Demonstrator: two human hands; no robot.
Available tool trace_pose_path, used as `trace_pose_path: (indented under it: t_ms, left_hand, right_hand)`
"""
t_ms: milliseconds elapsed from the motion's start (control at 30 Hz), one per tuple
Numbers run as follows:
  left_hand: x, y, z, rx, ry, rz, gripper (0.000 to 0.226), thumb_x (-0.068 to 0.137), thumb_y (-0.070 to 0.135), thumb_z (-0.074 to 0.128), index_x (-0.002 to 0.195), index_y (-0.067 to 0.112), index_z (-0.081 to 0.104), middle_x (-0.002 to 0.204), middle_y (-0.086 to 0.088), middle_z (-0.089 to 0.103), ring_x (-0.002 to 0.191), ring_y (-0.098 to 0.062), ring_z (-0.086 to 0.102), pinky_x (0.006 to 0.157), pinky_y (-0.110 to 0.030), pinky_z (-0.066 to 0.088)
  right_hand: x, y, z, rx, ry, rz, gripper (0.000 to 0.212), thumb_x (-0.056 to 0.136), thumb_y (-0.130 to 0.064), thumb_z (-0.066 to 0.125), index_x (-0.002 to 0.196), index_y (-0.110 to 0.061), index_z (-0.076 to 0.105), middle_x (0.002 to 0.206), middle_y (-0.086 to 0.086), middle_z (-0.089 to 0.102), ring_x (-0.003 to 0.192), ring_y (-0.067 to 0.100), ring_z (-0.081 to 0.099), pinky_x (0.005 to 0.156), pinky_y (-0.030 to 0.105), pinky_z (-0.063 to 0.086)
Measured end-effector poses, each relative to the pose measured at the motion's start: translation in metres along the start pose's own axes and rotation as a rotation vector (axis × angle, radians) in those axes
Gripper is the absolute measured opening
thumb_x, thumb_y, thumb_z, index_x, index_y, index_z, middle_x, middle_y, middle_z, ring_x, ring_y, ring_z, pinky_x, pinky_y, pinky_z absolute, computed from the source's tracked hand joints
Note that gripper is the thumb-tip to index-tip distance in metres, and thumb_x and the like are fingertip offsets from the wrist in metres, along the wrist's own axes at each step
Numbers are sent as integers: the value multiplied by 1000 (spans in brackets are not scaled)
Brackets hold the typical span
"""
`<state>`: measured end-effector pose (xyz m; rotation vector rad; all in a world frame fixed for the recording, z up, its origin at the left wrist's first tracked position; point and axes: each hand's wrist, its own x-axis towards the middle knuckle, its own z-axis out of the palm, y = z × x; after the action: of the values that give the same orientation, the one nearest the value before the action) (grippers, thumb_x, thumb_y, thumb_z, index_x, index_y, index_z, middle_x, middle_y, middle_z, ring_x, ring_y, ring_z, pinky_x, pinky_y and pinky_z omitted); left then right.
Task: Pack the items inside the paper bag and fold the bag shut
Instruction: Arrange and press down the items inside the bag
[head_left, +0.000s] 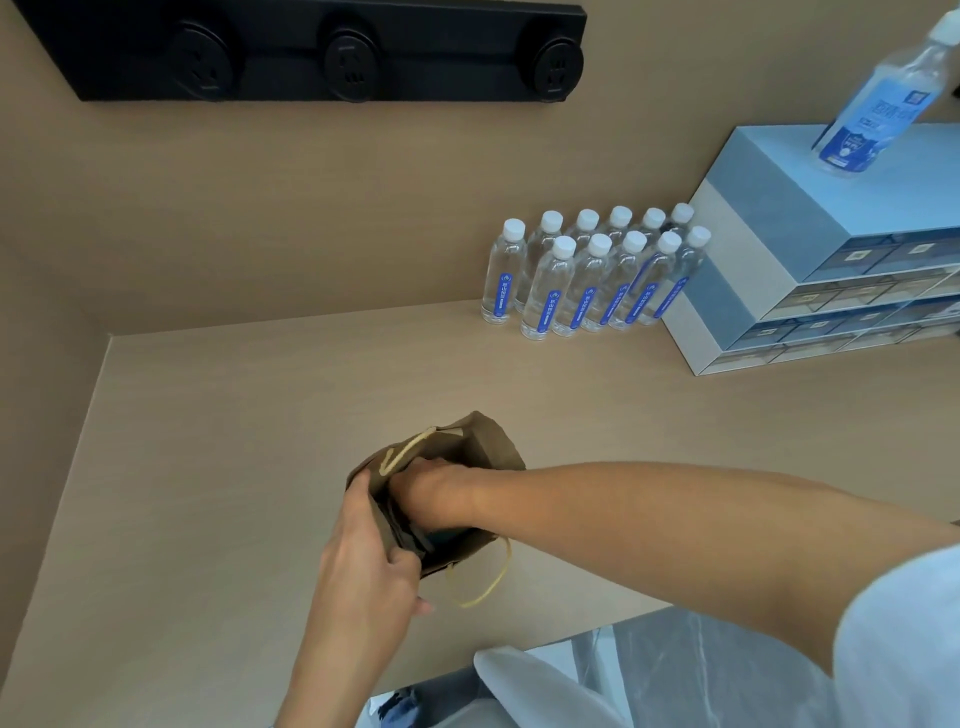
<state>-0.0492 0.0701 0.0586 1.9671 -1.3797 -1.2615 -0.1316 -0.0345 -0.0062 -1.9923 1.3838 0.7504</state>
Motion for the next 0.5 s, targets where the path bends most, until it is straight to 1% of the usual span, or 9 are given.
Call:
trace_pose_path:
  t_ms: [67, 100, 200, 267, 300, 367, 433, 500]
  left_hand:
    - [0, 0, 1, -4, 10, -5, 78, 85, -7, 42, 148, 34, 20, 116, -16, 60, 45, -16, 70, 39, -6, 42]
    - [0, 1, 1, -6, 12, -12, 79, 85, -8, 42, 148, 34, 20, 117, -16, 59, 46, -18, 71, 38, -3, 41]
    - [1, 2, 2, -18, -1, -25, 80, 86, -8, 40, 150, 35, 18, 121, -16, 56, 48, -21, 71, 37, -2, 40]
    - [1, 2, 3, -22, -14, -41, 81, 87, -6, 40, 151, 34, 12, 126, -14, 53, 46, -17, 71, 37, -2, 40]
    - [1, 2, 4, -27, -16, -48, 82, 87, -6, 41, 152, 34, 9, 128, -14, 52, 48, -18, 72, 37, -2, 40]
    - [2, -1, 5, -37, -20, -38, 85, 86, -7, 42, 152, 34, 9, 132, -14, 51, 63, -27, 73, 36, -5, 42]
    - [2, -3, 6, -46, -23, -28, 85, 84, -9, 42, 151, 35, 14, 132, -15, 50, 79, -36, 70, 35, -6, 43]
    - [4, -4, 5, -53, -15, -28, 85, 83, -10, 41, 151, 35, 16, 129, -15, 51, 79, -37, 69, 35, -6, 43]
  right_hand:
    - [2, 7, 2, -203, 79, -51, 25, 89, -10, 56, 113, -7, 64, 116, 13, 65, 101, 31, 64, 70, 37, 48]
    - [4, 11, 3, -236, 86, -45, 27, 90, -11, 55, 115, -7, 64, 119, 13, 64, 105, 31, 63, 71, 37, 46]
    - [12, 18, 5, -148, 55, 27, 34, 91, -16, 53, 123, -8, 60, 127, 15, 61, 113, 31, 59, 81, 38, 46]
    - [15, 18, 6, -68, 39, 81, 39, 89, -17, 57, 126, -6, 57, 130, 17, 58, 115, 33, 59, 87, 38, 48]
    - [15, 18, 8, -42, 41, 95, 40, 88, -15, 59, 127, -4, 57, 131, 18, 57, 115, 35, 59, 88, 39, 49]
    - [14, 18, 12, -22, 59, 91, 39, 87, -10, 59, 126, -2, 57, 130, 20, 57, 114, 37, 59, 90, 41, 50]
    - [9, 15, 14, -35, 85, 54, 38, 87, -9, 60, 124, -2, 57, 130, 20, 57, 114, 37, 59, 91, 42, 51]
    - [3, 12, 14, -35, 123, 1, 38, 85, -11, 62, 121, -2, 58, 126, 20, 58, 111, 38, 60, 88, 43, 52]
